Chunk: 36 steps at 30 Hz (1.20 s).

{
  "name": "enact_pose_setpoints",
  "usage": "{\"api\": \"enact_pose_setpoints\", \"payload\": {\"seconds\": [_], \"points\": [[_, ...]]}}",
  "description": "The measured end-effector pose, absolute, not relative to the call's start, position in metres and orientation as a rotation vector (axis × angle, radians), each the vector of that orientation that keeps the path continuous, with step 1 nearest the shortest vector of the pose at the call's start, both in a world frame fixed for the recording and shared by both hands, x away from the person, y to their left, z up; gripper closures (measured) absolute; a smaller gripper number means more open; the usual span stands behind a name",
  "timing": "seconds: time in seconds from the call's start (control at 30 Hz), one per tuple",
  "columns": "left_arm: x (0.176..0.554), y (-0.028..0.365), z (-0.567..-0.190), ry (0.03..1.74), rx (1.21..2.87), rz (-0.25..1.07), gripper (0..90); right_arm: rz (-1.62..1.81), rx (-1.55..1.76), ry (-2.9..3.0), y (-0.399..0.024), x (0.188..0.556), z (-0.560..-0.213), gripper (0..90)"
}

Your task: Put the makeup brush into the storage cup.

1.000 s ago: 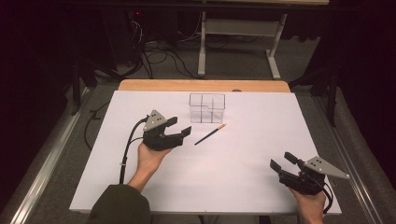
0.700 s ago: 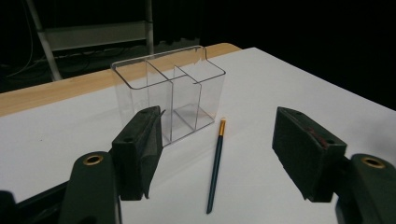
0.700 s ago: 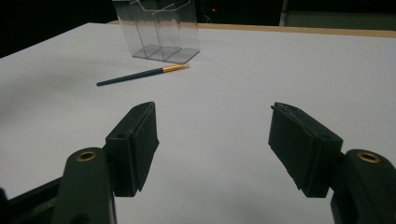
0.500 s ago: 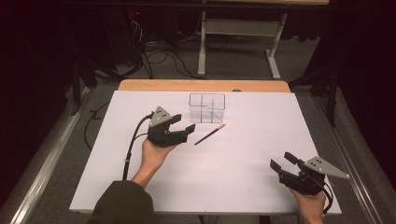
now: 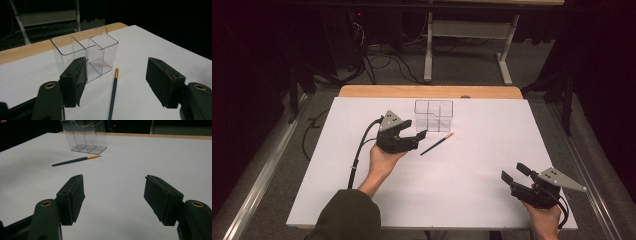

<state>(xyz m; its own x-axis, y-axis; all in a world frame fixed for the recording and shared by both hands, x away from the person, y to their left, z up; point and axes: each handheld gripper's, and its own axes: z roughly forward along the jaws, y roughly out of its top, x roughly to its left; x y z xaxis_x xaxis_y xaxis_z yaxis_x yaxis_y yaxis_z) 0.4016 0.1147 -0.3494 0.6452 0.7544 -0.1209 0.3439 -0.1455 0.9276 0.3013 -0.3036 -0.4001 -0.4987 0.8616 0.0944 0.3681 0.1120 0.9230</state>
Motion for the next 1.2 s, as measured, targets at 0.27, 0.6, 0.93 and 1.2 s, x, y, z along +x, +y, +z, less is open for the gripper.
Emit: {"api": "enact_pose_setpoints", "payload": {"seconds": [0.27,0.6,0.93,1.2], "points": [[0.407,0.109,-0.35,0.895,1.757,0.456,33.8,1.375,1.191,1.923,-0.304,0.301,-0.4,34.6],[0.414,0.102,-0.347,0.899,1.757,0.452,33.7,1.376,1.195,1.921,-0.304,0.301,-0.4,34.6],[0.423,0.092,-0.348,0.902,1.775,0.457,33.7,1.377,1.199,1.919,-0.304,0.301,-0.4,34.6],[0.426,0.082,-0.346,0.884,1.824,0.477,33.5,1.372,1.192,1.922,-0.304,0.301,-0.399,34.6]]}}
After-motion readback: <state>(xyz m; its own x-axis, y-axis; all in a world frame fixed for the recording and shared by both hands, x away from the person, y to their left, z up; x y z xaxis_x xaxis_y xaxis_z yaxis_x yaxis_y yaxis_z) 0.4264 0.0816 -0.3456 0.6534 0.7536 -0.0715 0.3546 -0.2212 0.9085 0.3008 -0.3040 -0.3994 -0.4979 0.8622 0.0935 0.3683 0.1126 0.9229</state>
